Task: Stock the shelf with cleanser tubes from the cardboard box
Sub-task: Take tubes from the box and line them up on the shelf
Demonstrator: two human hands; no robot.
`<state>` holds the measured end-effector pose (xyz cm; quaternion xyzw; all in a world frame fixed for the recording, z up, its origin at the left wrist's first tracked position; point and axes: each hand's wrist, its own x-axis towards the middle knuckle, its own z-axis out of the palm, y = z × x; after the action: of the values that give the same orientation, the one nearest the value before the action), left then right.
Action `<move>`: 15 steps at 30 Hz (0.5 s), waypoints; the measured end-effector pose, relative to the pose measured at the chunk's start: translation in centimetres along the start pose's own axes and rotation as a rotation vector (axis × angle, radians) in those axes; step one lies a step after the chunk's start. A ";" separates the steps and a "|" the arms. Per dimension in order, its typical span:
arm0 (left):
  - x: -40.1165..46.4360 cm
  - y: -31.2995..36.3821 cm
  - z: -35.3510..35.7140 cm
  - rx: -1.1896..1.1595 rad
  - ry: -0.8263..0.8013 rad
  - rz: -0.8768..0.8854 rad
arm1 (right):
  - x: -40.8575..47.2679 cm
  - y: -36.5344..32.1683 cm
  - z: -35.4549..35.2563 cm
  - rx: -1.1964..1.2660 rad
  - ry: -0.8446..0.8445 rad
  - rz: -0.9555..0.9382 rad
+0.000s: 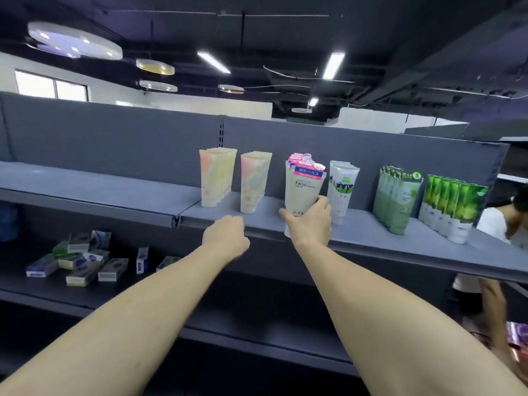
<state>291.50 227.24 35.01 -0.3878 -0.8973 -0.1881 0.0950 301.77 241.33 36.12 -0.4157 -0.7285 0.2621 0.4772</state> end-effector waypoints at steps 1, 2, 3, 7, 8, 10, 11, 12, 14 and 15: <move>0.7 0.1 0.1 -0.004 0.009 -0.001 | 0.6 0.0 0.4 0.002 0.002 -0.002; 1.4 0.3 0.3 -0.003 0.017 0.004 | 1.1 0.1 0.9 0.003 0.002 -0.004; 1.9 0.5 0.6 -0.003 0.022 0.010 | 1.4 0.1 1.3 0.002 0.001 -0.001; 3.3 1.1 1.7 -0.018 0.051 0.045 | 2.5 0.3 2.5 -0.038 0.015 0.013; 3.5 1.2 2.1 -0.026 0.058 0.051 | 2.6 0.5 2.7 -0.046 0.021 0.016; 3.7 1.3 2.5 -0.030 0.060 0.048 | 2.8 0.6 3.0 -0.049 0.016 0.020; 3.6 1.4 2.5 -0.034 0.061 0.044 | 2.7 0.6 3.0 -0.048 0.013 0.021; 3.6 1.4 2.5 -0.038 0.070 0.042 | 2.6 0.6 3.1 -0.050 0.011 0.019; 3.4 1.3 2.4 -0.044 0.077 0.045 | 2.4 0.7 2.9 -0.057 0.009 0.011; 3.1 1.4 2.2 -0.042 0.073 0.052 | 2.0 0.5 2.5 -0.062 0.007 0.014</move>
<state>290.34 231.05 34.40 -0.4059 -0.8786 -0.2183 0.1247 299.22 243.37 35.68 -0.4362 -0.7319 0.2412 0.4647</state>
